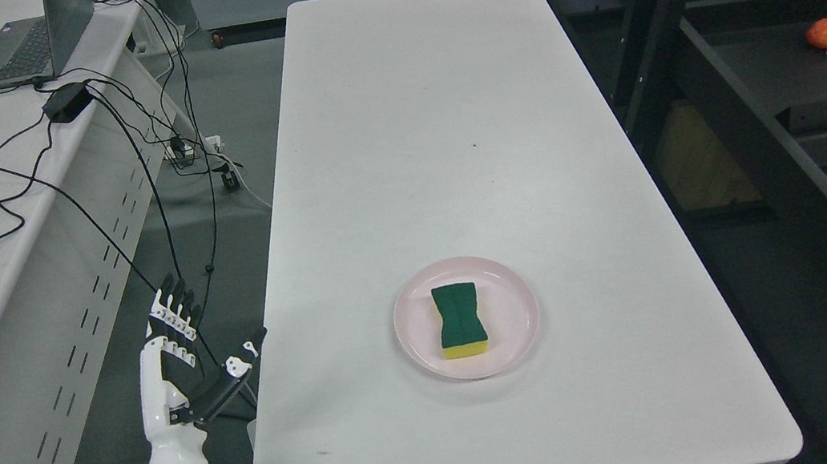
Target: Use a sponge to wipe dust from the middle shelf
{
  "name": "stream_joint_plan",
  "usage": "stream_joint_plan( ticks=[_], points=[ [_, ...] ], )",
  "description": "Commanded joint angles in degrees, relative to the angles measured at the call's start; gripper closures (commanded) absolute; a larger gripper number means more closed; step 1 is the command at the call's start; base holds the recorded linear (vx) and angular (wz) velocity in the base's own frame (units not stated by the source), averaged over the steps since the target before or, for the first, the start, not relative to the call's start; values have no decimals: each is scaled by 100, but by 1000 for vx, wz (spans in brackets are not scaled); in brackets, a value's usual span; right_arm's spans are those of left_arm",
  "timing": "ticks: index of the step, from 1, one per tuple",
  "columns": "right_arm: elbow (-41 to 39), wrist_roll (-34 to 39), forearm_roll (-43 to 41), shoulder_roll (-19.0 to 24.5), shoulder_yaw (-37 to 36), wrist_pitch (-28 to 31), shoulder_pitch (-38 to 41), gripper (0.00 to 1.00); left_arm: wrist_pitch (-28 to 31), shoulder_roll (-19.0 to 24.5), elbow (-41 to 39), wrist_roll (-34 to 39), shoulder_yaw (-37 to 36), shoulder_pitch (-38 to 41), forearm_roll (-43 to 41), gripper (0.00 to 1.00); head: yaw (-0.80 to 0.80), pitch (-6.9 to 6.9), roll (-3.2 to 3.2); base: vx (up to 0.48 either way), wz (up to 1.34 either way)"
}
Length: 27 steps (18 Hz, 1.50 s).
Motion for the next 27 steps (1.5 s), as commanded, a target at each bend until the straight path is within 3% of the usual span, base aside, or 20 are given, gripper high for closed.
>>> stream_joint_plan(
  ticks=[1, 10, 17, 20, 22, 27],
  points=[
    [-100, 5, 0, -100, 0, 422, 2, 0, -8, 59, -3, -3, -95, -10, -1, 1, 0, 0, 0, 0, 0],
    [-100, 5, 0, -100, 0, 413, -7, 0, 9, 59, -3, -3, -112, -98, -9, 1, 0, 0, 0, 0, 0],
    [-100, 5, 0, -100, 0, 413, 2, 0, 229, 143, 76, -3, -60, -704, -18, 1, 0, 0, 0, 0, 0],
    [-100, 5, 0, -100, 0, 413, 2, 0, 168, 424, 164, -20, -51, -1003, -27, 1, 0, 0, 0, 0, 0],
    [-100, 5, 0, -100, 0, 413, 2, 0, 45, 940, 226, -29, -112, -1239, -97, 1, 0, 0, 0, 0, 0],
    [-100, -4, 0, -100, 0, 413, 2, 0, -1227, 1768, 296, -608, -499, -1636, -1413, 1, 0, 0, 0, 0, 0]
  ],
)
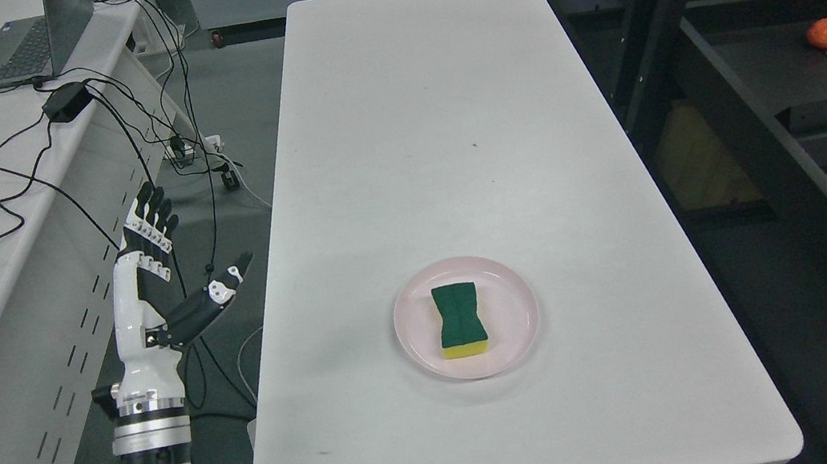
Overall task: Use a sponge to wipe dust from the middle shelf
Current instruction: 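Raise the left hand and reach over the sponge on the pink plate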
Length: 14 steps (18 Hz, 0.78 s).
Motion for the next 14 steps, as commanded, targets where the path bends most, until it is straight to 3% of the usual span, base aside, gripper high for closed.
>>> stream_joint_plan(
  ticks=[1, 4, 6, 14],
  points=[
    [-100, 24, 0, -100, 0, 413, 1, 0, -902, 1230, 146, -373, -484, -464, -1139, 1, 0, 0, 0, 0, 0],
    [-100, 24, 0, -100, 0, 413, 1, 0, -1737, 1468, 138, -741, -958, -570, -1877, 1, 0, 0, 0, 0, 0],
    [-100, 24, 0, -100, 0, 413, -8, 0, -1985, 1469, 146, -1084, -1283, -596, -2614, 1, 0, 0, 0, 0, 0],
    [-100, 16, 0, -100, 0, 413, 1, 0, -2152, 1399, 436, -1225, -2400, -1141, -5225, 1, 0, 0, 0, 0, 0]
  ],
)
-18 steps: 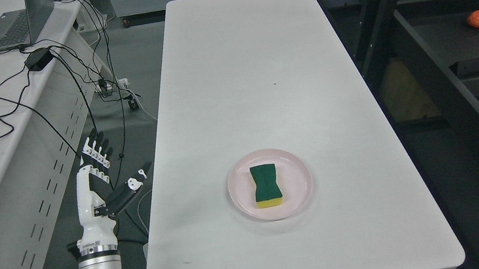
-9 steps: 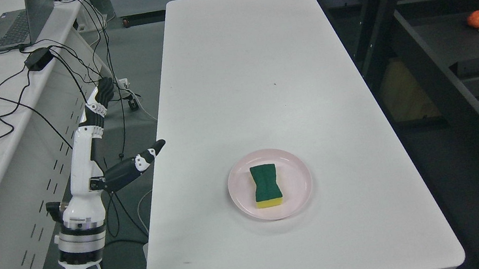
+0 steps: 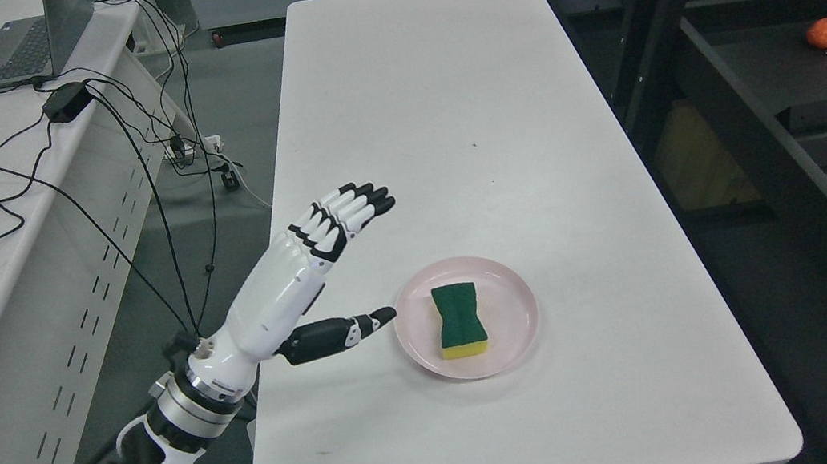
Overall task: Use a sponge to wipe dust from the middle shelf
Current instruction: 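Raise the left hand and reach over the sponge on the pink plate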
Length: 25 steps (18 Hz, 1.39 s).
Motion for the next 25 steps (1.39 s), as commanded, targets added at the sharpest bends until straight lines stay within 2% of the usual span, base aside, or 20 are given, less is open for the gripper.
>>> stream_joint_plan(
  ticks=[1, 6, 11, 13, 17, 19, 25],
  points=[
    [-100, -1, 0, -100, 0, 413, 1, 0, -73, 324, 411, -115, -1264, -363, -1975, 1, 0, 0, 0, 0, 0],
    [-100, -1, 0, -100, 0, 413, 0, 0, -170, -44, 1123, -151, -1642, -1101, -3392, 1, 0, 0, 0, 0, 0],
    [-100, -1, 0, -100, 0, 413, -8, 0, -170, -633, 1186, -151, -2511, -1453, -3990, 1, 0, 0, 0, 0, 0],
    [-100, -1, 0, -100, 0, 413, 1, 0, -170, -678, 1194, -151, -2801, -1462, -4253, 2, 0, 0, 0, 0, 0],
    [-100, -1, 0, -100, 0, 422, 1, 0, -153, -809, 1388, -177, -2812, -1576, -4474, 2, 0, 0, 0, 0, 0],
    [-100, -1, 0, -100, 0, 413, 1, 0, -144, -775, 1379, -300, -2584, -1576, -4501, 2, 0, 0, 0, 0, 0],
    [-100, -1, 0, -100, 0, 413, 1, 0, -170, -116, 1125, -318, -1706, -1462, -4457, 2, 0, 0, 0, 0, 0]
  ],
)
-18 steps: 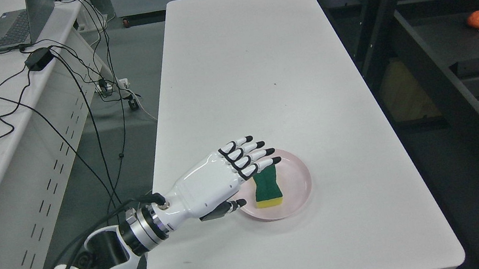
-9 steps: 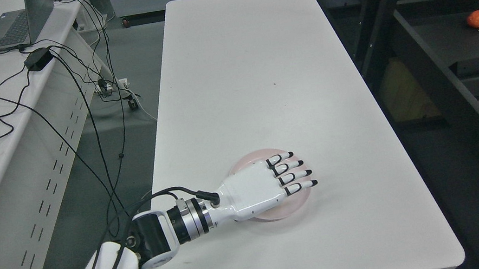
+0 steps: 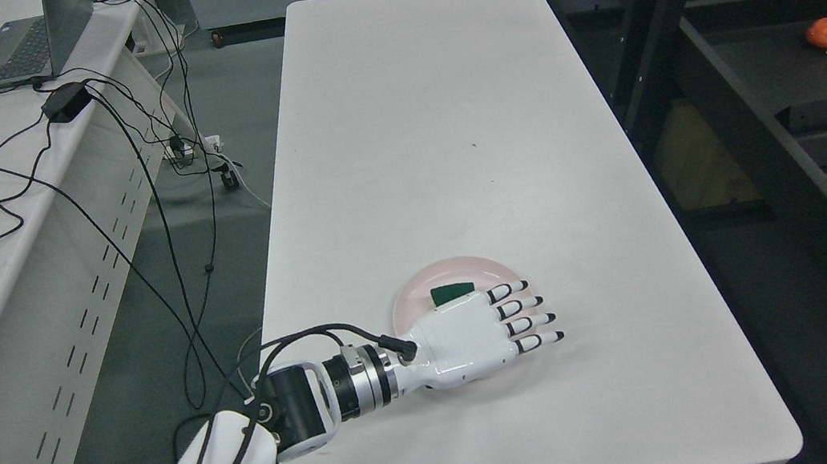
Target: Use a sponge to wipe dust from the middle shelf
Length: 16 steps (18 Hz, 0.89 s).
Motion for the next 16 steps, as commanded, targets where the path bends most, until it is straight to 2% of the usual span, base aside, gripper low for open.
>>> stream_joint_plan(
  ticks=[1, 7, 12, 16],
  points=[
    [-100, -27, 0, -100, 9, 413, -7, 0, 14, 329, -46, -10, 522, 22, -93, 2, 0, 0, 0, 0, 0],
    [-100, -18, 0, -100, 0, 413, -7, 0, 190, 373, -178, 7, 1059, 48, -102, 2, 0, 0, 0, 0, 0],
    [-100, -27, 0, -100, 9, 413, 1, 0, 190, 268, 252, 16, 954, 14, -102, 2, 0, 0, 0, 0, 0],
    [-100, -18, 0, -100, 0, 413, 1, 0, 181, 22, 577, 16, 682, -74, -119, 2, 0, 0, 0, 0, 0]
  ],
)
